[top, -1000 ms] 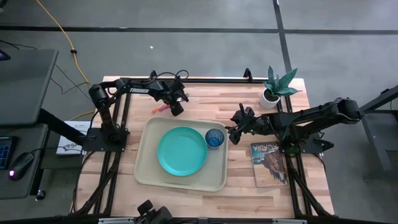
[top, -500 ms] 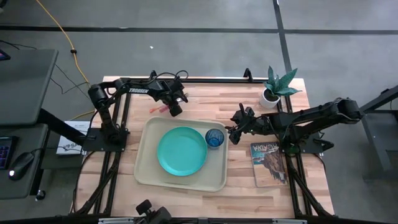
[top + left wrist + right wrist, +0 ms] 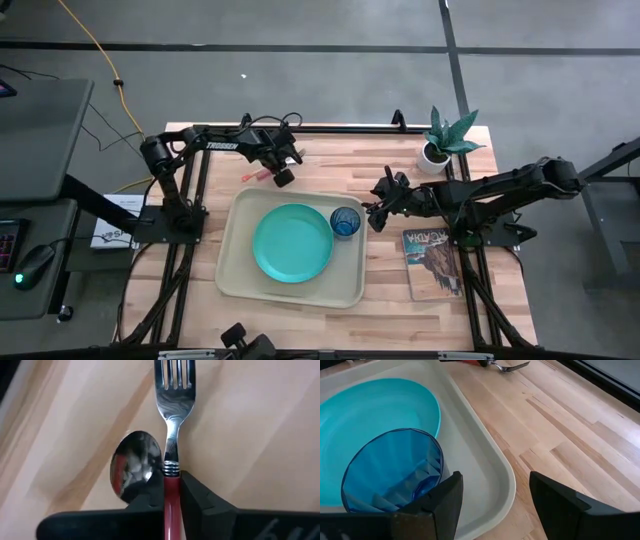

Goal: Pick and place plate/cup/fork/spoon on tray
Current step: Put the pink fork to the left side of the light blue plate on the gray serving tray

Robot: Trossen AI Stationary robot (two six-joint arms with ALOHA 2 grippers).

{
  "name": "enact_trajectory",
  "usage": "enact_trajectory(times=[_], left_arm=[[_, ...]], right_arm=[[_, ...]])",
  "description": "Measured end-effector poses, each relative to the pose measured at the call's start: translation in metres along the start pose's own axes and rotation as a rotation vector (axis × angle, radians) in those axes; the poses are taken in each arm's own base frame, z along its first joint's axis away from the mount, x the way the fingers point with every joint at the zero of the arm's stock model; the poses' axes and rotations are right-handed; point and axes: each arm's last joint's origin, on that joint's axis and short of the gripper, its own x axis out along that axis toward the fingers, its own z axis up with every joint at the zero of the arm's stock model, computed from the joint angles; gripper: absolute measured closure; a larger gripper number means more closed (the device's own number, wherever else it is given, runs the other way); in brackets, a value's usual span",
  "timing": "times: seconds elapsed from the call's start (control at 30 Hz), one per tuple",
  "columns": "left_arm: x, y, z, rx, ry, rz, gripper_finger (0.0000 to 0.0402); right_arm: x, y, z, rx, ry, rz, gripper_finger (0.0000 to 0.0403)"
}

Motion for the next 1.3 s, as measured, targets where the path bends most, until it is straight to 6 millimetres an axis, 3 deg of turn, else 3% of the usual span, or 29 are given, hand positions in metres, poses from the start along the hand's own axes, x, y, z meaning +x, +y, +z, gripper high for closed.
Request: enact_trajectory(times=[0.3,0.6,0.73,0.87,1.1,1.3], left_arm=[[-0.043,0.001,0.005,-0.025,-0.144,-0.018,0.0400],[-0.115,-0.017,-0.006,-0.057,-0.349,-0.133,0.0401],[-0.140,-0.037,-0.037,-0.078,-0.356,-0.182,0.0401],[-0.155,-0.064,-0.085,-0.103,-0.324,-0.188,0.0401],[-0.158,-0.108,-0.176,-0.235,-0.240,-0.278,0.0401],[-0.148,-0.133,-0.218,-0.416,-0.214,-0.315,0.0398]], right_arm=[[0.000,0.000,0.000,0.007,-0.001,0.000,0.0183],[0.000,0.000,0.000,0.032,-0.002,-0.001,0.0183],[0.000,0.000,0.000,0.032,-0.002,-0.001,0.0183],[0.000,0.000,0.000,0.032,-0.005,-0.007,0.0183],[0.000,-0.001,0.001,0.031,-0.017,-0.030,0.0183],[0.000,-0.001,0.001,0.026,-0.025,-0.043,0.0183]])
